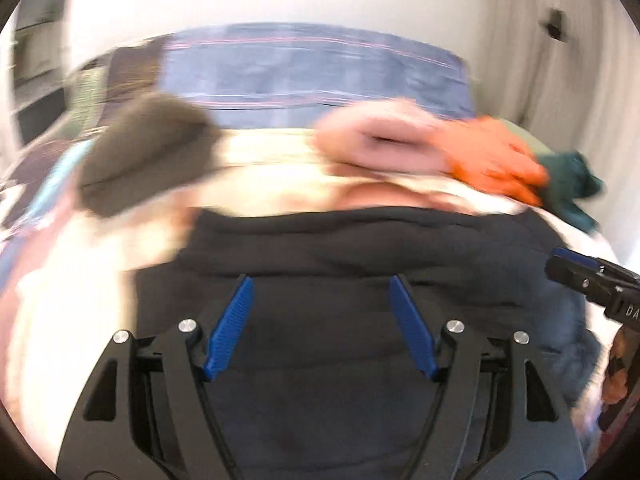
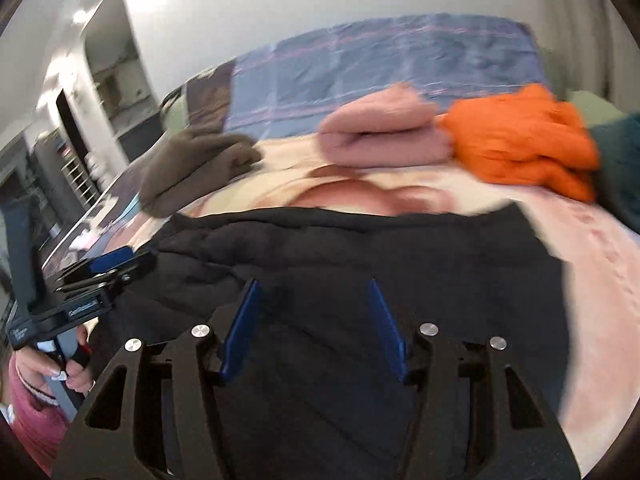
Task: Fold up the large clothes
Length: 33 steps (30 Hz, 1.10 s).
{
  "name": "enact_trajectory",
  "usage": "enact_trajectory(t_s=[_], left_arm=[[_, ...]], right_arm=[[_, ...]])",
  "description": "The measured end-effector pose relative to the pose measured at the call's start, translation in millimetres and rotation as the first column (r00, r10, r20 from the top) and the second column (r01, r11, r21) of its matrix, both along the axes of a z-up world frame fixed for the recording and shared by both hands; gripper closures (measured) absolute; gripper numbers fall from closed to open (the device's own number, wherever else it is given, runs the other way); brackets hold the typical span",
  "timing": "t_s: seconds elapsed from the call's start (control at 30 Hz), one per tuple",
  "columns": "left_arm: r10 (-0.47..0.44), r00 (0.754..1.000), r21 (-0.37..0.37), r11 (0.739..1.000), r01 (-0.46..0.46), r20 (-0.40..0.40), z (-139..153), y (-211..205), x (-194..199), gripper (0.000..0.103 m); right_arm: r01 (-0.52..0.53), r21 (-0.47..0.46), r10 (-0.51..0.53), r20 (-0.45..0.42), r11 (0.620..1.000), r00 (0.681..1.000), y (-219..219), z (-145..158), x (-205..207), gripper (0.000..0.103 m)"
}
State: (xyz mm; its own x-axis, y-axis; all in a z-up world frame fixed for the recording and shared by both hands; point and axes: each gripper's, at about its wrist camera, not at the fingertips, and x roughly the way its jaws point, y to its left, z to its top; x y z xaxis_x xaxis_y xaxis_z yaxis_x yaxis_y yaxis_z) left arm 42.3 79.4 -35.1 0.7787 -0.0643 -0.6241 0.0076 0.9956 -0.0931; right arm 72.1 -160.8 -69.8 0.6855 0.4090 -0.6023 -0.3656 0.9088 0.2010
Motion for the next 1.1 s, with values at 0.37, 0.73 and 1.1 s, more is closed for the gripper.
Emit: enact_trajectory(t_s=[0.37,0.73,1.1], left_arm=[[0.105,0.98,-0.162,0.978,-0.132,-0.168,-69.2,102.1,-27.9,0.019],[0.008,0.985,-0.36,0.93,-0.071,-0.175,-81.4,126.7,-18.2,0.019],[-0.136,0.975,-0.461,0.886,0.041,-0.174,-90.4,138.8,9.2,0.026]], right_arm=[[0.015,-0.142,-0.035,-0.14,0.99,0.99,80.3,-61.3,106.1,0.036],[0.019,-0.197,-0.037,-0.092,0.98,0.995,83.9,-66.7,101.4,0.034],[0.02,-0.19,-0.038,-0.093,0.982,0.995,83.6,-66.9,102.8,0.034]])
